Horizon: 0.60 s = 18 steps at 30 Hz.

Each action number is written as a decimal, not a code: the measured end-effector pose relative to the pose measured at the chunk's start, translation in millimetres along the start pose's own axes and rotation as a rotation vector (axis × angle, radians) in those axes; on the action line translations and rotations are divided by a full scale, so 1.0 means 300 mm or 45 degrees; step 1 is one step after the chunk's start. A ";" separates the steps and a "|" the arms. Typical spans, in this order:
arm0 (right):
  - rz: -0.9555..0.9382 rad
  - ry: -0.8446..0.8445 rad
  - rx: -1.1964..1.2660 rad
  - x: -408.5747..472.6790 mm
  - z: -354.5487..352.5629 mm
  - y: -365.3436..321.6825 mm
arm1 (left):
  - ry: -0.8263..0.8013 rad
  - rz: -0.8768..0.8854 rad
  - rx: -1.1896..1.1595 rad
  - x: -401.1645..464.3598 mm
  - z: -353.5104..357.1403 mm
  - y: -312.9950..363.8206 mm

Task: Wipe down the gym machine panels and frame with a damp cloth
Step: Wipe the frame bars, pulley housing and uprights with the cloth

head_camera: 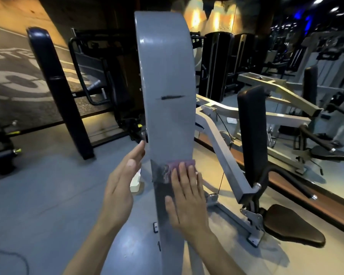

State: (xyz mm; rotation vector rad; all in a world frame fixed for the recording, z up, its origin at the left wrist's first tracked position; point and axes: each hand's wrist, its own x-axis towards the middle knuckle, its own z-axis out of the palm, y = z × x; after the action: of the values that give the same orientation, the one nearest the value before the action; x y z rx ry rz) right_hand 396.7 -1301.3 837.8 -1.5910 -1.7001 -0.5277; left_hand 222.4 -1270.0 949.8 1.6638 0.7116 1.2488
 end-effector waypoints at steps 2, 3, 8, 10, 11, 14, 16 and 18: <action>-0.015 -0.078 -0.028 -0.099 0.016 0.008 | 0.004 -0.028 0.022 -0.020 -0.006 -0.005; -0.064 -0.073 -0.043 -0.102 0.011 0.013 | -0.002 -0.054 0.022 -0.028 -0.007 -0.012; -0.042 0.052 0.013 0.179 -0.089 0.022 | -0.025 -0.103 0.023 -0.048 0.003 -0.025; -0.072 0.109 0.031 0.207 -0.084 0.018 | -0.059 -0.086 0.027 -0.051 0.012 -0.021; -0.081 0.144 0.049 0.205 -0.073 0.018 | -0.064 -0.071 0.018 -0.052 0.017 -0.023; -0.055 0.189 0.078 0.192 -0.040 0.027 | -0.036 -0.087 -0.002 -0.059 0.023 -0.032; -0.062 0.180 0.095 0.184 -0.038 0.031 | 0.069 -0.093 0.031 -0.078 0.028 -0.041; -0.104 0.182 0.131 0.180 -0.042 0.047 | 0.207 -0.122 0.055 -0.103 0.034 -0.052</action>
State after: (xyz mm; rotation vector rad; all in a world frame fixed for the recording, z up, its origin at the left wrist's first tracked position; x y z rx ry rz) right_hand 415.3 -1272.1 883.5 -1.3836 -1.6624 -0.5713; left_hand 223.1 -1292.9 921.8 1.5559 0.9122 1.3188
